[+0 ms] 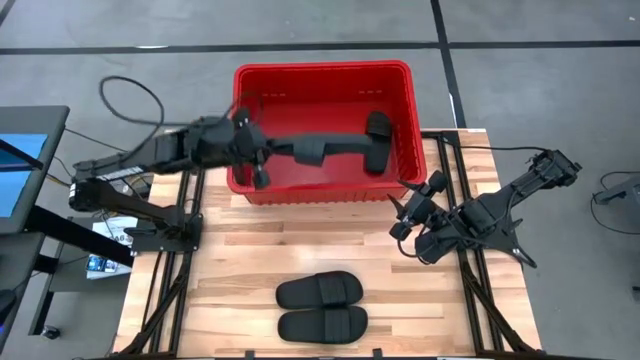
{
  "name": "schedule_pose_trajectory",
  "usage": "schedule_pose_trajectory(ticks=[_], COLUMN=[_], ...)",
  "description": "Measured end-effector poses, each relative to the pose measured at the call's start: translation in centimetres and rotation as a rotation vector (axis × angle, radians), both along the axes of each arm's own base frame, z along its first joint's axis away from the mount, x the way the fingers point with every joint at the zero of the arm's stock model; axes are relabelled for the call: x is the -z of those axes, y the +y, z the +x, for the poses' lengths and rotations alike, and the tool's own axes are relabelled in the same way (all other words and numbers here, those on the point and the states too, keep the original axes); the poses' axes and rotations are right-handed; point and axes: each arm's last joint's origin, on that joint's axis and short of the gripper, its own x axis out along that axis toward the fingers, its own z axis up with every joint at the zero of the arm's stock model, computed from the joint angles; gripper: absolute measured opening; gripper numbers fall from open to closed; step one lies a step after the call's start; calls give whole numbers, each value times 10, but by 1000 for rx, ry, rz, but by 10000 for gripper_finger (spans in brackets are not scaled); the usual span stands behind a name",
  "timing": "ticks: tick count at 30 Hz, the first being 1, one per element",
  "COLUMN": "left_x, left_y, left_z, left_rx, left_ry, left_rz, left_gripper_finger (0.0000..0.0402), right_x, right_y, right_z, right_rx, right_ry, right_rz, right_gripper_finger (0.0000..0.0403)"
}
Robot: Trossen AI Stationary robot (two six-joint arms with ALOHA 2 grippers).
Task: Pick and place slides into bin
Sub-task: Put the black slide into the container
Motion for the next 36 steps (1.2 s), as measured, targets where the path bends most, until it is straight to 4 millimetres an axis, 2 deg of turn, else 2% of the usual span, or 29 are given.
schedule_pose_trajectory(ticks=[4, 8, 15, 19, 21, 26, 31, 36], left_x=[-20, -32, -34, -38, -30, -14, 1, 2], left_y=[14, 28, 57, 74, 82, 104, 127, 133], left_z=[10, 32, 79, 100, 112, 116, 115, 107], left_rx=[-32, -36, -19, 23, 42, 75, 65, 153], left_ry=[74, 175, 407, 466, 476, 577, 620, 579], left_rz=[22, 58, 83, 102, 138, 221, 143, 27], left_gripper_finger=[21, 21, 21, 21, 21, 21, 21, 21], right_x=[1, 2, 4, 6, 7, 9, 12, 12], right_y=[3, 7, 15, 16, 16, 16, 13, 11], right_z=[-2, -4, -9, -13, -15, -18, -22, -25], right_rx=[-27, -70, -185, -205, -216, -246, -249, -245], right_ry=[19, 55, 183, 226, 250, 311, 378, 409], right_rz=[9, 14, -51, -80, -85, -74, -93, -110], right_gripper_finger=[172, 163, 160, 159, 158, 157, 155, 153])
